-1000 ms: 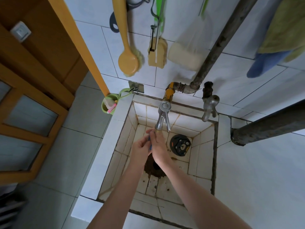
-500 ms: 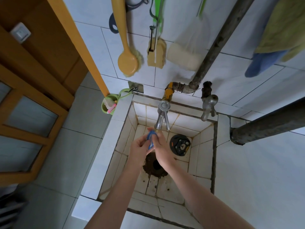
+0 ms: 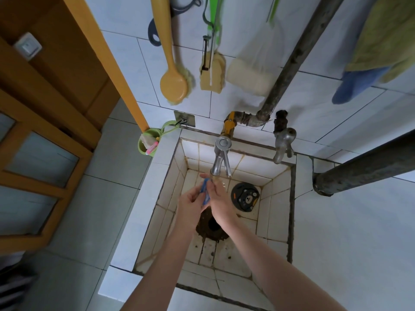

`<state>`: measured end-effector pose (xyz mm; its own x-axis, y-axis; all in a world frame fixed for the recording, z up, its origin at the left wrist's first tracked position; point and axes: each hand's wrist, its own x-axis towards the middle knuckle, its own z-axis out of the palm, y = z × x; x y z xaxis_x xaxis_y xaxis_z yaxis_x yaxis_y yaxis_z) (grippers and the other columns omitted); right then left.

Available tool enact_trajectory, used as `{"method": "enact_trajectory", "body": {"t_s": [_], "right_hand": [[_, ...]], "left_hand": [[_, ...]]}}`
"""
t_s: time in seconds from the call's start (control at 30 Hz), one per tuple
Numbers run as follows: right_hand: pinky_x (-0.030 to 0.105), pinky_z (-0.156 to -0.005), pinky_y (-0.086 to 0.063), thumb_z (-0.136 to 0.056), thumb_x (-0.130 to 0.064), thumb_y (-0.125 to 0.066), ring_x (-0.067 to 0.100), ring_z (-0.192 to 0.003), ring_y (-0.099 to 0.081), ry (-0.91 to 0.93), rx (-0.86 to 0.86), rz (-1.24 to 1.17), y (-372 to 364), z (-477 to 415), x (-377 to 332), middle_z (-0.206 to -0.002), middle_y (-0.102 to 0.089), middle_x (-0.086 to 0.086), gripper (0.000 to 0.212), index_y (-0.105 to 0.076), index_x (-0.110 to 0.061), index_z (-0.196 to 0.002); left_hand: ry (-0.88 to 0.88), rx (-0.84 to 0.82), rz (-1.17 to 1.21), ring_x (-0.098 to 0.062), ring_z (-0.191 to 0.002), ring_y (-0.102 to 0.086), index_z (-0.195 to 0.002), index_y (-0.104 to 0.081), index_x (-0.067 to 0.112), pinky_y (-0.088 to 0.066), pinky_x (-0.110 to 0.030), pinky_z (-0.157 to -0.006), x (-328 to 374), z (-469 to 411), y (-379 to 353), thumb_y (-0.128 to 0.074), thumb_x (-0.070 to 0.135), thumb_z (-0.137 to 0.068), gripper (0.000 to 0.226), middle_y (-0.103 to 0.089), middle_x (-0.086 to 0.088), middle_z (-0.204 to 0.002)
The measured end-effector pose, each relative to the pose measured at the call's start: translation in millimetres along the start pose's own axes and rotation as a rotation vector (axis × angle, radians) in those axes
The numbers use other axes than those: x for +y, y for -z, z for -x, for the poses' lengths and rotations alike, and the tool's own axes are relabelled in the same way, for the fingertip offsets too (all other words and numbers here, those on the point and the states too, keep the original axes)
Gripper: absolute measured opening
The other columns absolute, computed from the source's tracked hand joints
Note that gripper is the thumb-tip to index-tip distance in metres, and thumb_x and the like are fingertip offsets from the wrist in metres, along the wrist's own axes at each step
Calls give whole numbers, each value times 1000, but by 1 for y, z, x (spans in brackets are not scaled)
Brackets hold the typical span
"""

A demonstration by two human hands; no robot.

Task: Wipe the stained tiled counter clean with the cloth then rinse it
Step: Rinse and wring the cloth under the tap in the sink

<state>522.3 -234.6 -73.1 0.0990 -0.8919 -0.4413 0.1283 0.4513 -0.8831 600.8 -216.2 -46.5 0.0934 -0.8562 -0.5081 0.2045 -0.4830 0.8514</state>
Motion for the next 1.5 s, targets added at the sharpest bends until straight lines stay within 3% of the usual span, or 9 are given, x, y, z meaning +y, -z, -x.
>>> {"method": "enact_trajectory", "body": {"t_s": [0.13,0.23,0.37,0.5,0.6,1.03,1.2,1.37,1.5], "right_hand": [[35,-84,-50,-100,-18,-36,29,-93,-60,-84,246,105,6,-11,-12,-90,-57,9,19,-53,-15,-92],[38,-90,-48,-102,-23,-34,37,-103,-58,-57,115,120,9,-2,-18,-101,-59,22,28,-54,-3,-102],[10,-84,-45,-101,-12,-33,-9,-97,-57,-52,-179,-29,5,19,-13,-108,-54,-16,26,-42,-18,-126],[18,-73,-50,-100,-13,-38,23,-91,-64,-23,58,158,3,5,-15,-93,-61,11,16,-53,-11,-97],[11,-62,-50,-98,-13,-42,9,-76,-62,-15,195,147,12,-5,-16,-85,-60,4,13,-55,-9,-96],[38,-88,-49,-92,-30,-58,30,-98,-63,-201,286,-98,11,-16,-22,-94,-67,12,29,-65,-5,-104],[17,-73,-51,-96,-22,-50,16,-86,-63,-21,150,67,5,5,-25,-92,-66,4,14,-62,-17,-98],[3,-82,-41,-100,-3,-32,-17,-101,-47,10,-254,77,8,16,-12,-122,-38,-22,43,-27,-15,-141],[20,-92,-49,-98,-14,-44,-3,-110,-56,77,-236,252,20,10,-1,-124,-53,-16,41,-42,-23,-138]], "left_hand": [[31,-30,-42,-17,-92,-67,-114,-60,10,-54,-23,-79,-4,-2,6,-45,1,-93,27,-70,-7,-99],[85,2,93,-19,-97,-66,-119,-55,6,-54,-22,-78,-5,-4,11,-41,1,-95,28,-66,-10,-107],[123,46,176,-17,-100,-63,-123,-53,5,-55,-21,-78,-4,-8,10,-43,1,-94,30,-63,-11,-111],[127,47,186,-21,-100,-65,-125,-52,0,-54,-24,-81,-6,-11,17,-48,0,-91,34,-65,-14,-113],[121,5,153,-20,-97,-67,-123,-54,1,-54,-26,-82,-3,-12,17,-47,0,-93,32,-65,-13,-112],[10,43,-185,-18,-91,-65,-111,-64,9,-53,-25,-80,-6,-15,25,-65,12,-84,27,-69,-7,-100],[91,7,23,-10,-81,-67,-105,-65,7,-52,-18,-70,-2,-12,21,-52,15,-92,19,-70,-5,-94],[115,73,181,-14,-92,-64,-114,-58,8,-55,-19,-69,1,-12,19,-46,11,-95,23,-66,-6,-103],[125,64,159,-16,-95,-63,-117,-58,5,-54,-18,-69,0,-11,24,-44,10,-96,25,-65,-9,-107]]}}
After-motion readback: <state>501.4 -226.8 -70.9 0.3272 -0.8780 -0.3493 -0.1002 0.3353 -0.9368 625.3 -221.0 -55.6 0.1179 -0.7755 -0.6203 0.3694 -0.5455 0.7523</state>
